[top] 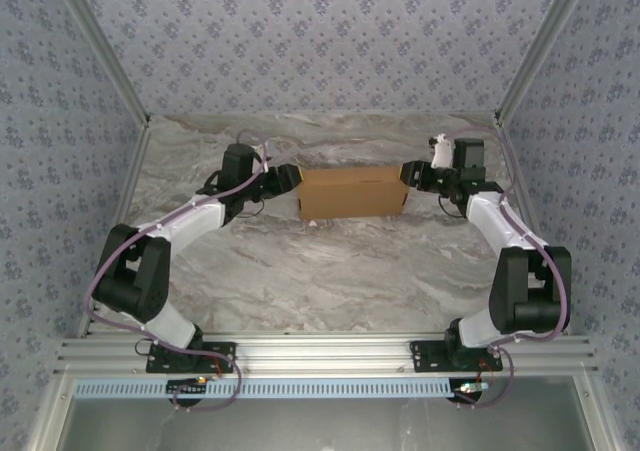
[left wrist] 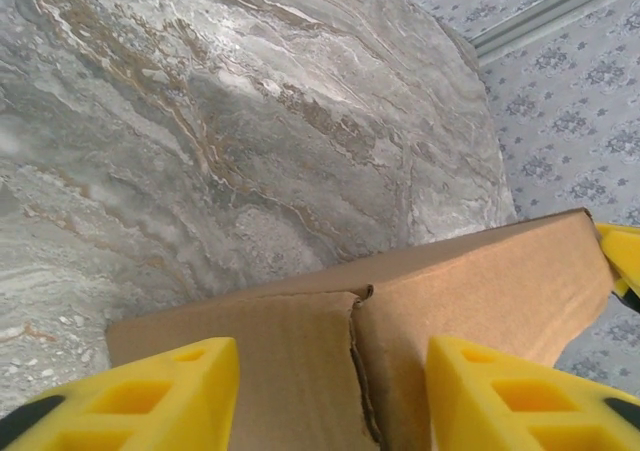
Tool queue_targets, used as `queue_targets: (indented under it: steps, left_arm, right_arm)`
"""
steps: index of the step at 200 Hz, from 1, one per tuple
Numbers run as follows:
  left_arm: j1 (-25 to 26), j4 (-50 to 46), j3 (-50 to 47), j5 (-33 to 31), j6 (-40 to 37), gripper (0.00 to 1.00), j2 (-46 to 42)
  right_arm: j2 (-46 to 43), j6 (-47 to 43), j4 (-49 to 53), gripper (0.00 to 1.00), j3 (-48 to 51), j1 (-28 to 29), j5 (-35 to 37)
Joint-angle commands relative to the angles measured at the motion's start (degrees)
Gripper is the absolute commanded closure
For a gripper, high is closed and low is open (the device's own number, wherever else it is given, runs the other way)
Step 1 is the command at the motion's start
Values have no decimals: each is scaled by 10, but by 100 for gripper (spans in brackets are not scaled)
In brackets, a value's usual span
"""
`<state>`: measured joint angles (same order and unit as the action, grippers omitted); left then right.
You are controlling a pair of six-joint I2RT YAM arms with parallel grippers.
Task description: Fold the paper box
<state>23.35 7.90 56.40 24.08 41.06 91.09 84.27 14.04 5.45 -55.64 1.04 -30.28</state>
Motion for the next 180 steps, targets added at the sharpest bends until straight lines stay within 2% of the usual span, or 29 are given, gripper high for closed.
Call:
queue_targets:
  steps: [1, 28, 52, 109, 127, 180]
  left_arm:
    - [7, -67, -11, -1, -9, 43, -10]
    - [9, -60, -20, 20, -2, 42, -15]
    - [8, -63, -32, 14, -9, 46, -11]
    - [6, -61, -45, 3, -17, 51, 0]
    - [6, -64, -45, -2, -22, 52, 1]
    - [6, -51, -66, -9, -17, 56, 6]
  right_arm:
    - [14, 4, 72, 57, 35, 13, 12]
    - [13, 4, 71, 57, 37, 16, 17]
    - [8, 7, 71, 52, 35, 10, 11]
    - [4, 28, 61, 47, 37, -28, -76]
    - [7, 32, 54, 49, 48, -33, -94]
    - [13, 62, -7, 65, 130, -49, -108]
